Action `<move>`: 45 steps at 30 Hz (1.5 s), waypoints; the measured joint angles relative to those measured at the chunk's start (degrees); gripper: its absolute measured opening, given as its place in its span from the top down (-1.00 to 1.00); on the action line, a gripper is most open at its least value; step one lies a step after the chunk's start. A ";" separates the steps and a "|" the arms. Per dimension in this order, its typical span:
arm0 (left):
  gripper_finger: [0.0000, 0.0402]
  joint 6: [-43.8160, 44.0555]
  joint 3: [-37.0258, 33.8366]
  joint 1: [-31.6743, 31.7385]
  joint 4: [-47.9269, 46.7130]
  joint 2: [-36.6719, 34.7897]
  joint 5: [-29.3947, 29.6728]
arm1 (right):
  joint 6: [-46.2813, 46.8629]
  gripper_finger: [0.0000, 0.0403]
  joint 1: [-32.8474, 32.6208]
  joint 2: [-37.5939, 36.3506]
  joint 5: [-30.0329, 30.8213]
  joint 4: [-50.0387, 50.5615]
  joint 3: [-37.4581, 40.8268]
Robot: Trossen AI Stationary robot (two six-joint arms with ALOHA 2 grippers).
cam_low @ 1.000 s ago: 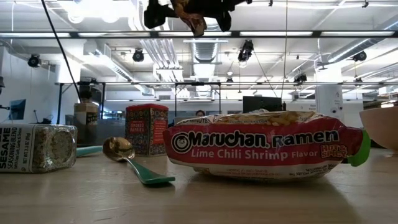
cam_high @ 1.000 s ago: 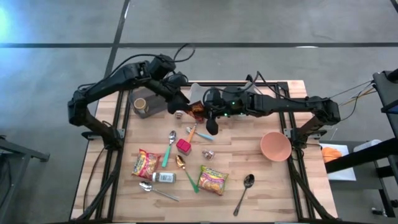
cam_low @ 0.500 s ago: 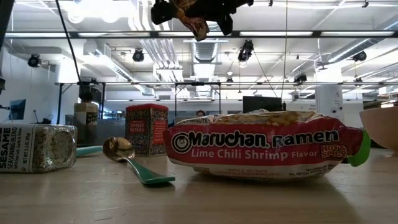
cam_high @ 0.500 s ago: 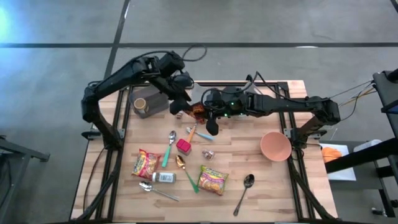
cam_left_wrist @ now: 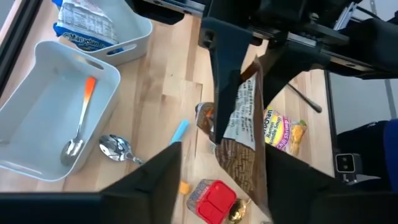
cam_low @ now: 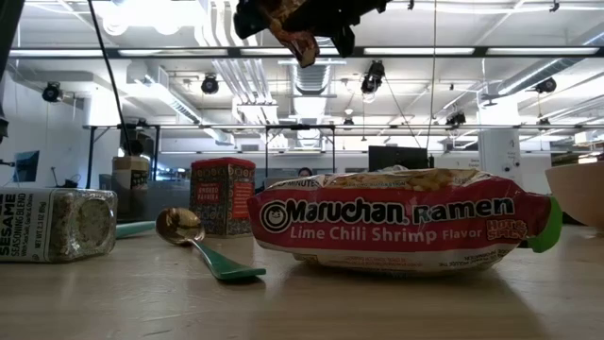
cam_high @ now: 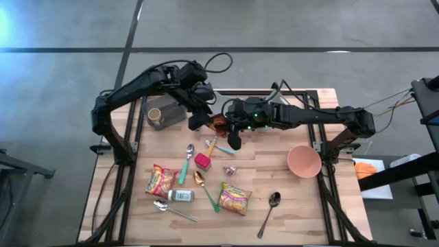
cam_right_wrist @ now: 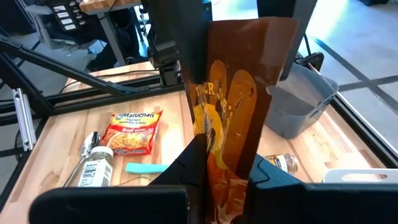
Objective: Pick & Place Food Item
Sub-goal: Put the orange seasoning bag into the black bin
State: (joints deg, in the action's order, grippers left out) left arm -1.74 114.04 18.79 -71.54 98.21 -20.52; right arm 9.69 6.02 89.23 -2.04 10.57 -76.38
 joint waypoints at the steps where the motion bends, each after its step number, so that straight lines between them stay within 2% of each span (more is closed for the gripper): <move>1: 0.17 0.00 -0.02 0.00 0.10 0.04 -0.01 | 0.00 0.87 0.00 0.00 0.00 0.00 0.00; 8: 0.84 0.20 -0.04 0.00 1.40 0.04 -0.23 | -0.01 0.87 0.04 0.00 0.06 -0.07 0.02; 10: 0.95 0.99 -0.04 0.00 1.45 0.04 -0.27 | -0.01 0.87 0.04 0.00 0.07 -0.07 0.02; 16: 0.99 2.10 -0.04 0.00 1.36 0.04 -0.93 | -0.20 0.83 0.04 0.00 0.07 -0.18 0.04; 25: 1.00 4.58 0.07 0.22 -0.96 0.04 -0.65 | 0.28 0.11 -0.02 0.00 -0.16 -0.19 0.04; 32: 1.00 4.98 3.03 1.12 -6.60 0.04 4.36 | 2.60 -0.34 0.11 -0.13 0.58 -0.07 0.04; 37: 1.00 4.94 5.89 3.43 -9.43 -0.50 8.25 | 3.59 -0.47 0.26 -1.50 2.68 1.11 0.04; 41: 1.00 4.98 7.21 6.84 -13.95 -1.00 12.88 | 3.52 -0.49 0.26 -3.57 6.67 5.55 0.04; 45: 1.00 4.98 6.26 11.60 -18.86 -1.43 18.33 | 3.45 -0.50 0.26 -5.69 8.09 10.50 0.04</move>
State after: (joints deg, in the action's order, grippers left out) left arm 3.25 120.30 30.39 -90.40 96.78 -2.20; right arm 13.14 6.28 83.54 6.05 21.07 -76.34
